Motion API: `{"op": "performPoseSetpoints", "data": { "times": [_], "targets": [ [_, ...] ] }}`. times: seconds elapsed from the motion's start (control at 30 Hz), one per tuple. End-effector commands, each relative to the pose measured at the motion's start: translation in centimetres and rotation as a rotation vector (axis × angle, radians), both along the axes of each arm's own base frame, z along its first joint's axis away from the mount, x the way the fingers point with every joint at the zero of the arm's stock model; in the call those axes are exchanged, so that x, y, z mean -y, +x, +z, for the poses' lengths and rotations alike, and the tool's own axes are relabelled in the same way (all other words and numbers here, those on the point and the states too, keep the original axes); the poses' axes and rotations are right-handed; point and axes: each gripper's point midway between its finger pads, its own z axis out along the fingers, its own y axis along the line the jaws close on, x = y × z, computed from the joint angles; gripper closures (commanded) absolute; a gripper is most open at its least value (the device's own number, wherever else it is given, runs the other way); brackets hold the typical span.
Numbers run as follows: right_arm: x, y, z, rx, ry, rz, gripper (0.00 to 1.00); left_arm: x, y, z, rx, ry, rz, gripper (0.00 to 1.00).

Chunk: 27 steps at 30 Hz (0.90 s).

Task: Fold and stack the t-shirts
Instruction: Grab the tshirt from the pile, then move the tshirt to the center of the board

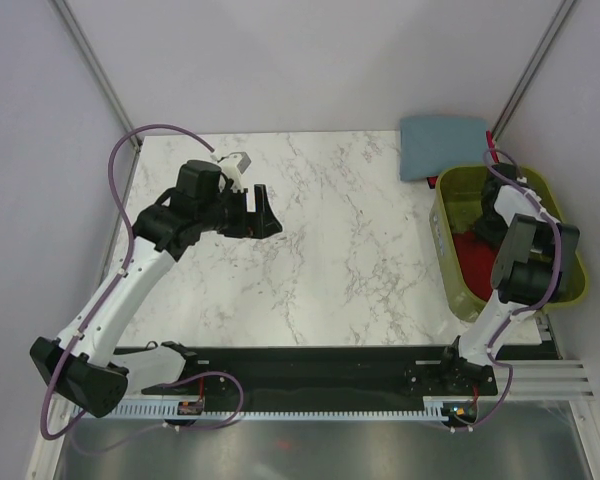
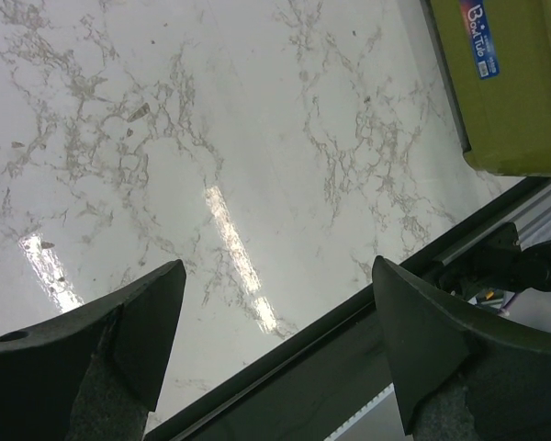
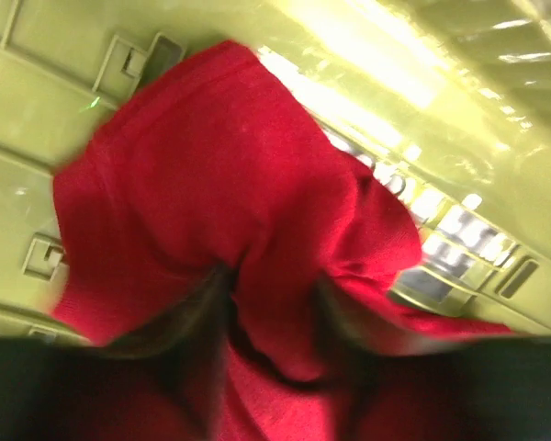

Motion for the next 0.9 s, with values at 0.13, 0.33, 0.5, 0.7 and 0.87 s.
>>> {"op": "performPoseSetpoints", "data": {
  "times": [0.13,0.33,0.5,0.7,0.87],
  "targets": [
    [1.5,2.8,6.2,0.133,-0.075,0.021,1.0,-0.5,-0.1,1.6,0.071,0.006,-0.01,0.11],
    [0.1,5.4,19.6,0.441,-0.099,0.142,1.0,0.7,-0.3,1.8,0.086,-0.061,-0.057,0.19],
    [-3.7,5.6,35.2,0.826,-0.103,0.335,1.0,1.2,0.3,2.7,0.103,-0.093,-0.048,0.18],
    [-13.3,1.3,55.9,1.46,-0.049,0.742,1.0,1.4,0.8,5.9,0.164,-0.149,-0.017,0.18],
    [-20.8,-5.5,64.9,1.92,0.141,1.052,1.0,0.5,0.3,8.1,0.213,-0.185,0.037,0.18]
  ]
}}
